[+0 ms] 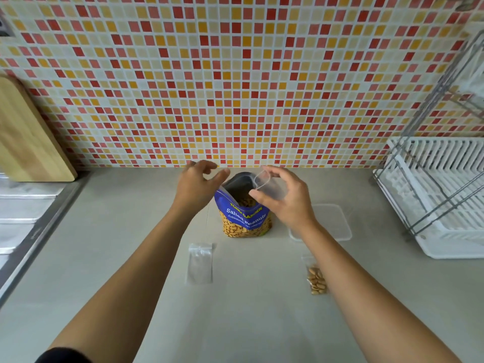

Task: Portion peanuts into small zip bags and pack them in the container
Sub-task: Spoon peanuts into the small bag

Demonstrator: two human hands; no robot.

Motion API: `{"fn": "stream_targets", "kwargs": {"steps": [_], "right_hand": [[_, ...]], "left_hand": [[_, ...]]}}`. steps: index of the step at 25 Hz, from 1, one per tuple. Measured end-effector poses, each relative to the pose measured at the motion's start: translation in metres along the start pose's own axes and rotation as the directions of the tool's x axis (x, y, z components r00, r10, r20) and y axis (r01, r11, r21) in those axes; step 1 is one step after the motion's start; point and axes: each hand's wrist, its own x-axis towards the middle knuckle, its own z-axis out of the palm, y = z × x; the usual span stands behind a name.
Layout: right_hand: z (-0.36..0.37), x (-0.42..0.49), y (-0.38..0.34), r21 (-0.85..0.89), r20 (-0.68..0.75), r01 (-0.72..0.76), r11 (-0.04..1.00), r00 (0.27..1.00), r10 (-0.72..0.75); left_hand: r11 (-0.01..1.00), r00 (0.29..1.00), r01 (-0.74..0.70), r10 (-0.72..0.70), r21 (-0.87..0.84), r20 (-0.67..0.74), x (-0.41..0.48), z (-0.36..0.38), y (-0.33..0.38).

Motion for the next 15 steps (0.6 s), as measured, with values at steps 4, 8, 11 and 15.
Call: {"fn": "stream_targets", "kwargs": {"steps": [4, 8, 11, 15], "right_hand": [[-0.001, 0.0, 0.01, 0.146, 0.015, -0.175, 0.974, 0.985, 0.175], [0.005, -0.001, 0.022, 0.151, 0.035, -0.264, 0.953, 0.965, 0.261], [0.008, -0.003, 0.028, 0.144, 0.019, -0.274, 0.951, 0.962, 0.274], [0.007, -0.003, 0.033, 0.126, 0.02, -0.264, 0.956, 0.964, 0.263]], "left_hand": [[0.989, 0.994, 0.007, -0.022, 0.149, 0.104, 0.016, 0.01, -0.021], [0.986, 0.979, -0.131, 0.112, 0.102, 0.172, 0.021, 0.022, -0.01], [0.907, 0.958, -0.197, 0.096, 0.373, 0.271, 0.02, 0.039, -0.003], [0.876, 0.991, -0.126, 0.09, 0.465, 0.1, 0.022, 0.032, -0.001]]}}
